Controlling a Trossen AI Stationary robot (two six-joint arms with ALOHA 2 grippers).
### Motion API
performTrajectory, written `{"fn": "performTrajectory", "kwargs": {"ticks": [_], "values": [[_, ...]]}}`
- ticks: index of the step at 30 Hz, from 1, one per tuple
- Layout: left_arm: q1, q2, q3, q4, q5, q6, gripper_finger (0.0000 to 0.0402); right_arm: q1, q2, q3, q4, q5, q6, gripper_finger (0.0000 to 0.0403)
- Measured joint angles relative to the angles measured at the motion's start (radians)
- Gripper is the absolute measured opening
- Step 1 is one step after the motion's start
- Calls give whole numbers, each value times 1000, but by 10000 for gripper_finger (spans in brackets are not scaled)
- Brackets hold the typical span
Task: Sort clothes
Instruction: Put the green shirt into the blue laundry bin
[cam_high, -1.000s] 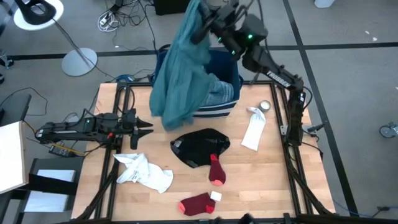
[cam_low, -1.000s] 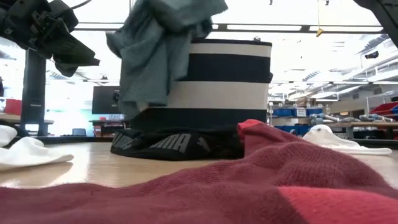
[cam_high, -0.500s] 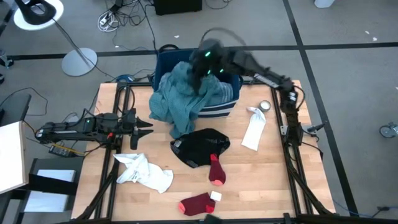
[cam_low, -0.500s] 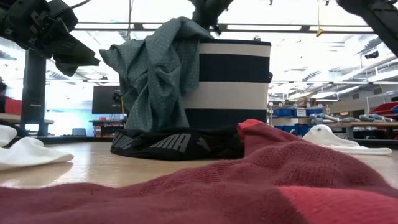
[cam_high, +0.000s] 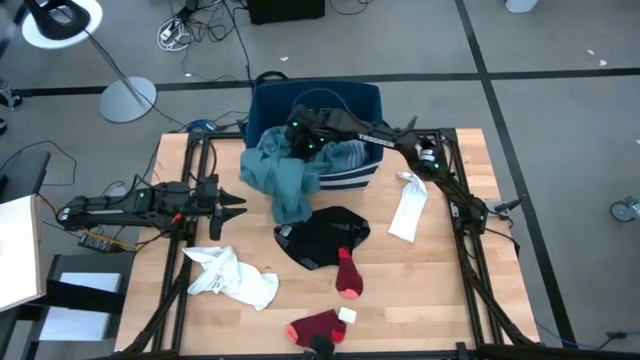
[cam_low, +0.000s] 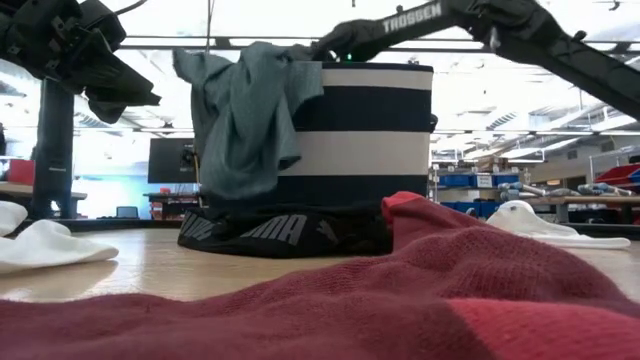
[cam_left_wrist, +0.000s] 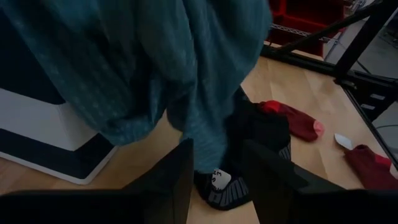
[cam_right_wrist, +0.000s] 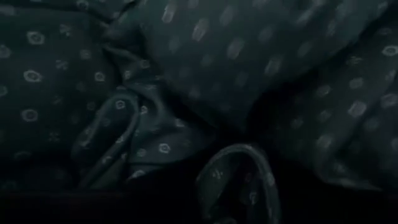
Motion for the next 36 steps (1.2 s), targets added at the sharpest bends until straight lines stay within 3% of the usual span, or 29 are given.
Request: {"fn": "performTrajectory", "kwargs": {"ticks": [6,13,22,28,36], "values": [[0,0,0,-1,0,0,142,-34,19,0,-1,-84,53,201],[0,0,0,-1,0,0,142,-49,-105,-6,-3,-70,33,198],[0,0,0,-1,0,2,142,-34,-359,-5,-58,81,-43,193],[0,0,0,-5,0,3,142,73,-488,-3,-167,154,-115,178],[0,0,0,-8,0,3,142,300,-515,-3,-338,300,-128,152]]}}
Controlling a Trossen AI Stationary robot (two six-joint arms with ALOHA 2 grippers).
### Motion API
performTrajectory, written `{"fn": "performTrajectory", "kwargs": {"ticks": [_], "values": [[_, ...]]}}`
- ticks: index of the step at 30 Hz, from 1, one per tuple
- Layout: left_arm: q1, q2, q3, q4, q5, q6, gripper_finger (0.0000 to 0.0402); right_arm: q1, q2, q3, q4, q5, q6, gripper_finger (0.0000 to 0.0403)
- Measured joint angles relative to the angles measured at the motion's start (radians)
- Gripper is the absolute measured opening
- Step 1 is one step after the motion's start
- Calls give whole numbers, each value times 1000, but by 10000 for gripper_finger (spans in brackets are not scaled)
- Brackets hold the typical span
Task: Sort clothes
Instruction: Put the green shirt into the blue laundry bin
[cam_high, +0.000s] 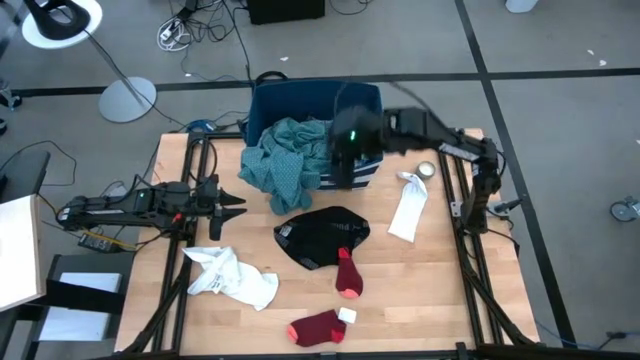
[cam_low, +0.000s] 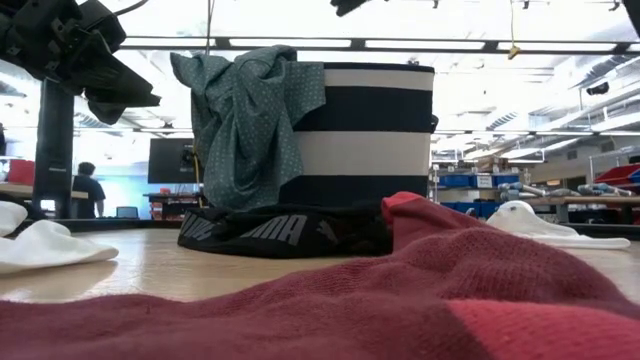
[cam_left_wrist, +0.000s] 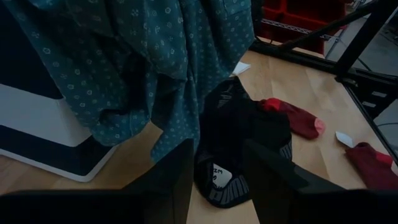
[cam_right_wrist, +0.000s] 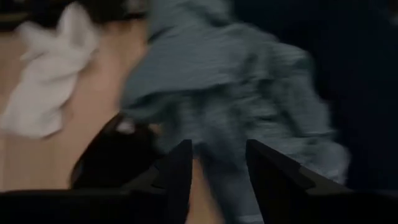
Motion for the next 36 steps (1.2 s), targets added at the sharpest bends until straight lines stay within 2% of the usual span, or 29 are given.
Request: {"fn": "performTrajectory", "kwargs": {"ticks": [3,8,12,18,24,27,36], "values": [[0,0,0,0,0,0,142,85,-1,-45,16,53,13,146],[0,0,0,0,0,0,142,187,1,-197,65,273,39,126],[0,0,0,1,0,0,142,217,2,-374,223,314,53,90],[0,0,0,1,0,0,142,201,2,-651,636,306,-10,8],[0,0,0,2,0,0,142,196,2,-855,1177,340,-173,9],[0,0,0,2,0,0,142,190,4,-887,1346,315,-250,3],[0,0,0,4,0,0,142,108,2,-861,1769,318,-477,3]]}}
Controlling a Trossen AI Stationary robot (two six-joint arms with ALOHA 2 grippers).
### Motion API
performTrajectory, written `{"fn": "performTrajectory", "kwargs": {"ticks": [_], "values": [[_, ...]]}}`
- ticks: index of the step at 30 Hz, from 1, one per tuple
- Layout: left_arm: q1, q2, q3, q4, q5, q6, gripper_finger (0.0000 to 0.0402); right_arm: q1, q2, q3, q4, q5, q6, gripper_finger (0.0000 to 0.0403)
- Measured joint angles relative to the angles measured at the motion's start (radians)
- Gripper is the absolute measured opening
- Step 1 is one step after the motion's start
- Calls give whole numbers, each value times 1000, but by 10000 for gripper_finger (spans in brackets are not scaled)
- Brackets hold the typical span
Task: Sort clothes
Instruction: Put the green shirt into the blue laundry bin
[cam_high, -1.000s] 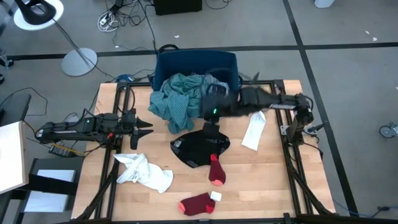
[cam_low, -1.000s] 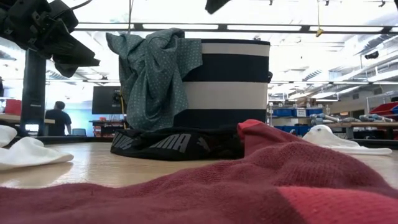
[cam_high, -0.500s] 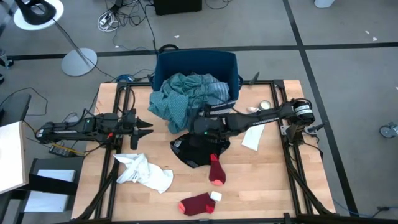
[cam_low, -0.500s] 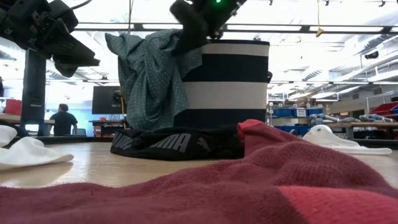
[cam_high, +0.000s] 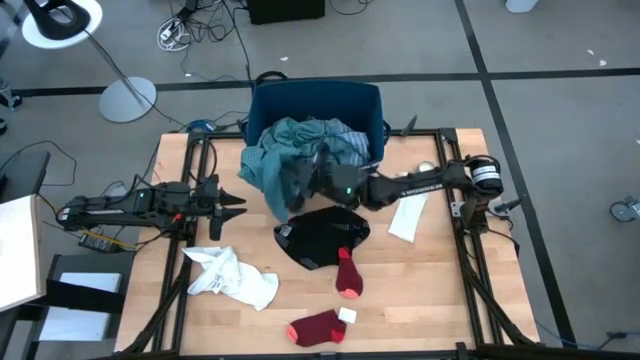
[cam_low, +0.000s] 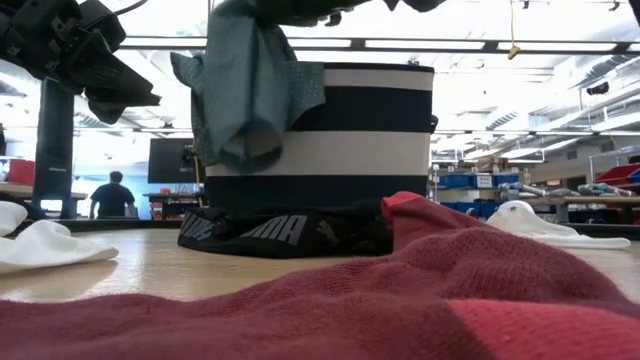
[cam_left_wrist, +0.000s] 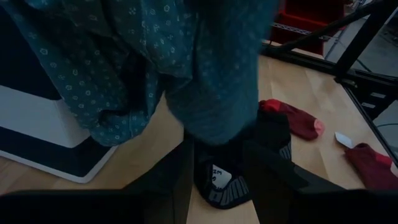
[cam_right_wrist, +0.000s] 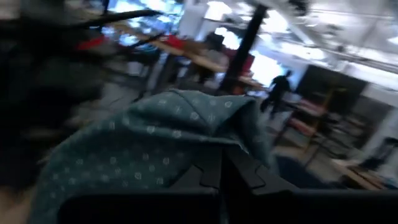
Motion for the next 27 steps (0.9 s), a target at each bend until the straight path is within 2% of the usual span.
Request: {"fn": "performTrajectory", "kwargs": {"ticks": [3,6,8,14,18,21,27], "values": [[0,0,0,0,1,-4,142,-60,0,59,1,43,-9,2],[0,0,0,0,1,-5,142,-123,0,117,2,145,-26,2],[0,0,0,-1,2,-6,142,-165,0,159,-4,249,-80,2],[0,0,0,-1,4,-6,142,-272,-2,283,-41,668,-363,1],[0,0,0,-2,4,-6,142,-271,-2,321,-164,845,-500,1],[0,0,0,-2,4,1,142,-227,-2,322,-263,874,-522,1],[0,0,0,-2,4,2,142,-157,-4,322,-352,829,-447,0]]}}
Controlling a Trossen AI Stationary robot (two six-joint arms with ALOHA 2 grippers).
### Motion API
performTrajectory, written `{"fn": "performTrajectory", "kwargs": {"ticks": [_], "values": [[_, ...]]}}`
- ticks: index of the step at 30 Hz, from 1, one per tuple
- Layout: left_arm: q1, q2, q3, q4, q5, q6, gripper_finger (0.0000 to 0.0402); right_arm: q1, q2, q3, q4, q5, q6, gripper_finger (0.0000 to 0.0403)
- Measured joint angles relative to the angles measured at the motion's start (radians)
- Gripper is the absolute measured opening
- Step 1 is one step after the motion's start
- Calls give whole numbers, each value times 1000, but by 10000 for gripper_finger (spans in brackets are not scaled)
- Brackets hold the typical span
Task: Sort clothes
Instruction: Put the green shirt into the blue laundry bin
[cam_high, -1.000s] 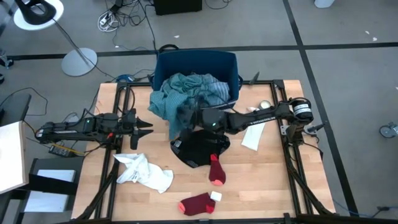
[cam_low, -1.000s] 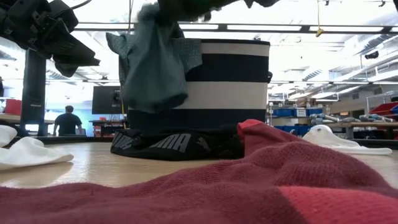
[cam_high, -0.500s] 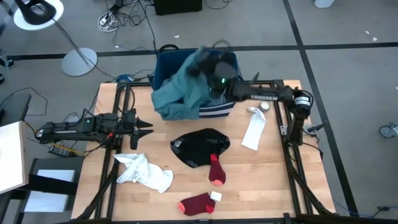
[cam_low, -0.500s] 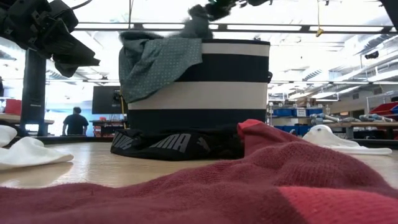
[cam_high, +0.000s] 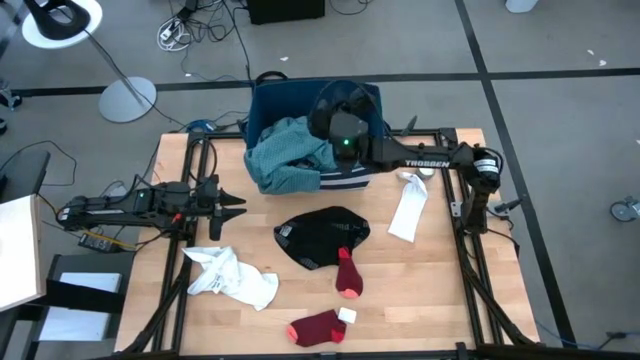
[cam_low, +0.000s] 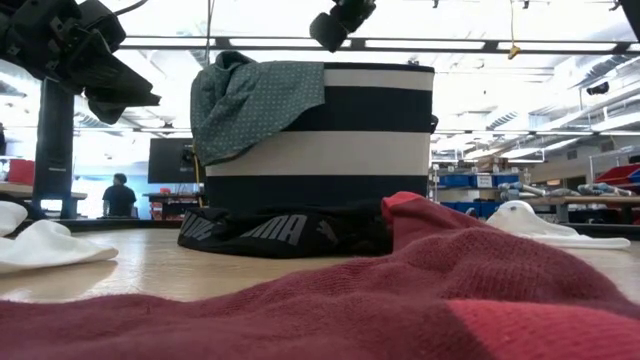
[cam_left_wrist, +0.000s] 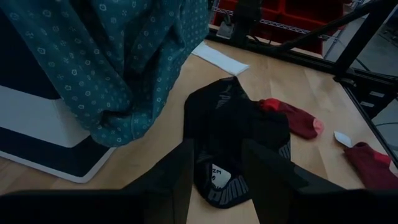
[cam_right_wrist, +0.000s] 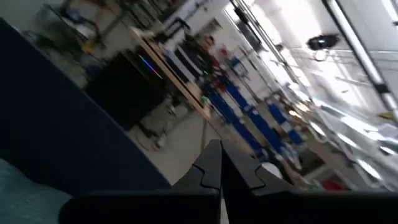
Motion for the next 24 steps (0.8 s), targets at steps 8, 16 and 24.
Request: {"fn": "performTrajectory", "kwargs": {"ticks": [8,16,24], "values": [[0,0,0,-2,0,-4,142,29,-60,0,-213,-457,448,0],[0,0,0,-2,0,-4,142,17,-64,0,-469,-1193,790,0],[0,0,0,-1,-1,-4,142,36,-63,-2,-673,-1350,854,1]]}}
